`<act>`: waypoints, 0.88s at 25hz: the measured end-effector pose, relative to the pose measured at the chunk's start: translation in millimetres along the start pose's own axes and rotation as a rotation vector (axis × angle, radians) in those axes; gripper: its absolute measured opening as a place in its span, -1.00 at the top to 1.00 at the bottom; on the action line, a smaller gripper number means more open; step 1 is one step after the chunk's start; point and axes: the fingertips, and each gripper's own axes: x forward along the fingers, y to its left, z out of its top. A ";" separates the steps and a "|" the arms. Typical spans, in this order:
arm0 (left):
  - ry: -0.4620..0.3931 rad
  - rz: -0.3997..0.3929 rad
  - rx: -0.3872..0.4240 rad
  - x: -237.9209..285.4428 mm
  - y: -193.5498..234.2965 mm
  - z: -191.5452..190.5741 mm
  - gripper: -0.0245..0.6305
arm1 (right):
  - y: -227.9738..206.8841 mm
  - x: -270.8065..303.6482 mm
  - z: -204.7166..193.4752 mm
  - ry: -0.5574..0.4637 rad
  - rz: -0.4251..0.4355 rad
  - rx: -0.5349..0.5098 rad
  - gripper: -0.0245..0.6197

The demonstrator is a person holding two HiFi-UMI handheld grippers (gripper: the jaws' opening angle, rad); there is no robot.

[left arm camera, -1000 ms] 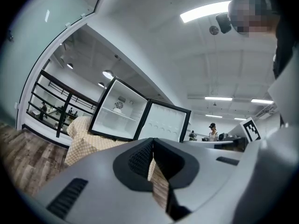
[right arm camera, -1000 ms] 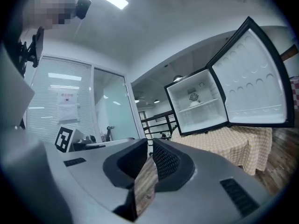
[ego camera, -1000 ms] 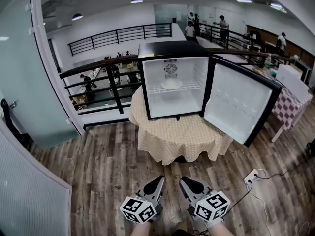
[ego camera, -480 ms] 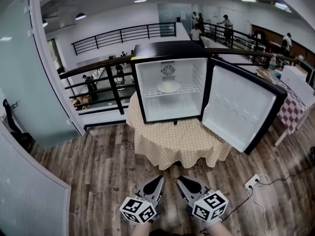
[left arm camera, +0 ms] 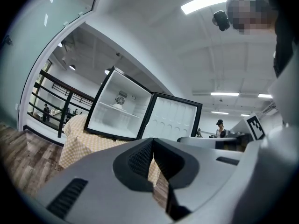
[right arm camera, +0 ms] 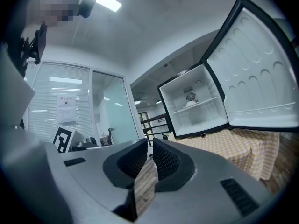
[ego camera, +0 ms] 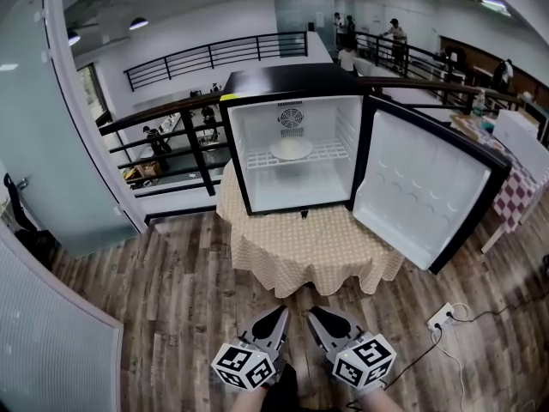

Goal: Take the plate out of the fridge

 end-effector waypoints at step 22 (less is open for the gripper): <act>0.033 -0.078 -0.017 125.7 92.0 42.4 0.90 | -95.8 119.7 38.8 0.000 -0.056 0.048 0.75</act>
